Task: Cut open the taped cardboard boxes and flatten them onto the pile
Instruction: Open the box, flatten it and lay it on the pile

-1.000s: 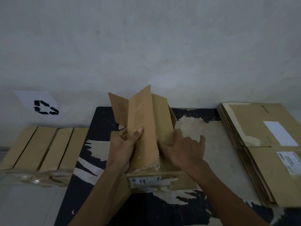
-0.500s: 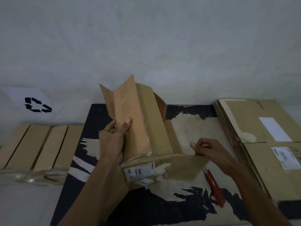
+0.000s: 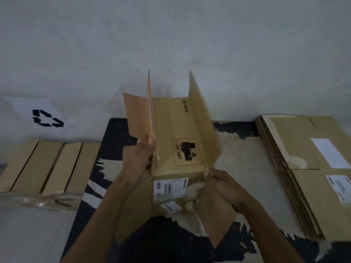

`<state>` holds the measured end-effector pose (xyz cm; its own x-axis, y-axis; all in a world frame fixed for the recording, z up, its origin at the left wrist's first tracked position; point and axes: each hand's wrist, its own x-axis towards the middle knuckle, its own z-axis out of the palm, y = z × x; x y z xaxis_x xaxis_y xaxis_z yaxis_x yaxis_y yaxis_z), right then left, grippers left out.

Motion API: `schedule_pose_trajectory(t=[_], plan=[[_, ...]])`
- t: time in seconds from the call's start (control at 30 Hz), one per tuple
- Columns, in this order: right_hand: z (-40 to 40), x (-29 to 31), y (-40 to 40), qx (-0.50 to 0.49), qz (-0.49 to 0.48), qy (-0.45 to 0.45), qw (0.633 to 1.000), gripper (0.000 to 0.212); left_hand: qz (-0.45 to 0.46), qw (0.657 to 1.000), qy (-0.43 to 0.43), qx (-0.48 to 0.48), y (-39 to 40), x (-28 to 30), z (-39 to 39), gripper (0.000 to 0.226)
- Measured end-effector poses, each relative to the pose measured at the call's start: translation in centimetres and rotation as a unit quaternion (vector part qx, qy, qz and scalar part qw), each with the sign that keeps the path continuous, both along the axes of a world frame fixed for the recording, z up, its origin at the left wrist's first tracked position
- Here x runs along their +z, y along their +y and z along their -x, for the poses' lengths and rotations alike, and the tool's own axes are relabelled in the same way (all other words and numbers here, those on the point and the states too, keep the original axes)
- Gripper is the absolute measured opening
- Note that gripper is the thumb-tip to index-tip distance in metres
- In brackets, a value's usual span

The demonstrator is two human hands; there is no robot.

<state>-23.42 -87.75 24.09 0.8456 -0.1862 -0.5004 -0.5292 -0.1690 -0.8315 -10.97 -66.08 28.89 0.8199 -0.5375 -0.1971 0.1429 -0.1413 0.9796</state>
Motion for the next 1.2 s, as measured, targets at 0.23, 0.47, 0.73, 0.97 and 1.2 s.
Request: schedule_pose_trajectory(t=[0.23,0.47,0.73,0.97,1.2], plan=[[-3.3,1.3,-1.8,0.051,0.026,0.037,0.998,0.040,-0.155,0.960,-0.151,0.178,0.3,-1.4,0.3,0.003],[-3.9,-0.5,-2.1,0.104,0.036,0.116,0.987,0.045,-0.126,0.973,0.005,0.194,1.8,-3.0,-1.4,0.025],[-7.1,2.2,-0.4,0.097,0.559,0.113,0.816,0.050,-0.262,0.949,0.004,0.176,-1.8,-5.9,-6.9,0.044],[-7.7,-9.1,3.8,0.230,0.383,0.050,0.893,0.096,-0.278,0.960,0.006,0.039,-2.4,-8.9,-8.9,0.054],[-5.7,-15.6,4.9,0.218,0.338,0.132,0.906,0.106,-0.271,0.937,-0.159,0.153,1.1,-11.8,-10.3,0.027]])
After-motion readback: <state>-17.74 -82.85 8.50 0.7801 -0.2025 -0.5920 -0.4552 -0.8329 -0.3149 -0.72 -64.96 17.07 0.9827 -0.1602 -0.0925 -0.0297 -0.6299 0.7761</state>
